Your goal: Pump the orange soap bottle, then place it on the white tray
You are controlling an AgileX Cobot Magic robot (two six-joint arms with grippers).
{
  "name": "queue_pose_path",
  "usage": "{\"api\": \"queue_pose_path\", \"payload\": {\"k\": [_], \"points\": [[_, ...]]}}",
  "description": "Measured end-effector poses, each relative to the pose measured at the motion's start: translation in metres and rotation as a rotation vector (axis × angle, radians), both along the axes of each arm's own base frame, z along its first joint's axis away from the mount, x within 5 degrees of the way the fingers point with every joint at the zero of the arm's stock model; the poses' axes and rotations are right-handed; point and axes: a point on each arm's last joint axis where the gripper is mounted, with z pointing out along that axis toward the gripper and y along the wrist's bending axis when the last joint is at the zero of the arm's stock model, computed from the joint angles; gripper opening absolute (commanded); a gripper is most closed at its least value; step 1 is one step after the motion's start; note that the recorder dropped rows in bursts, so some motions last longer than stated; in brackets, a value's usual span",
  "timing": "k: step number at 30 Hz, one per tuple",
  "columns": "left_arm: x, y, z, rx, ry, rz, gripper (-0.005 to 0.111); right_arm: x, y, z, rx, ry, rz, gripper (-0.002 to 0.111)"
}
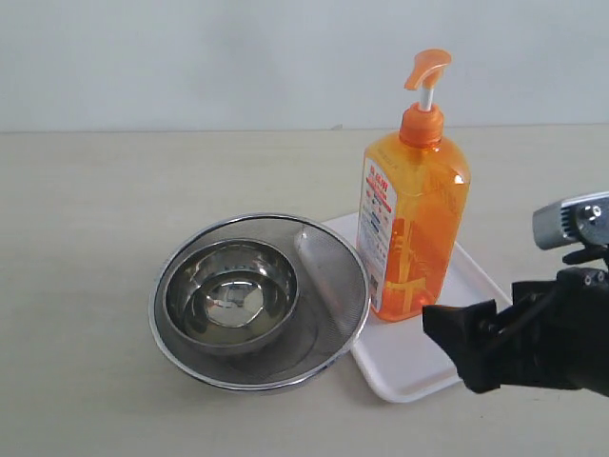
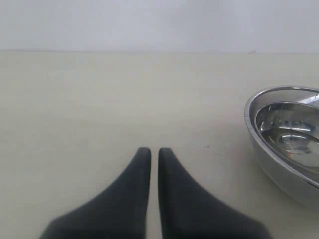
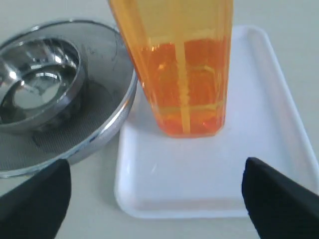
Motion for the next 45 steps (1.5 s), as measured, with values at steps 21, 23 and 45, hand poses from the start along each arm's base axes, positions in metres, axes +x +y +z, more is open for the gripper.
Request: {"api": "queue_pose_path", "payload": {"k": [21,23,45], "points": [[0.0,0.0,0.0,0.0,0.0,0.0,0.005,0.016,-0.028,-0.008,0.017,-0.121,-0.316,0.0],[0.0,0.0,0.0,0.0,0.0,0.0,0.005,0.027,-0.039,-0.017,-0.062,-0.114,-0.414,0.0],[0.0,0.0,0.0,0.0,0.0,0.0,0.005,0.117,-0.055,-0.068,-0.314,0.269,-0.306,0.0]]}}
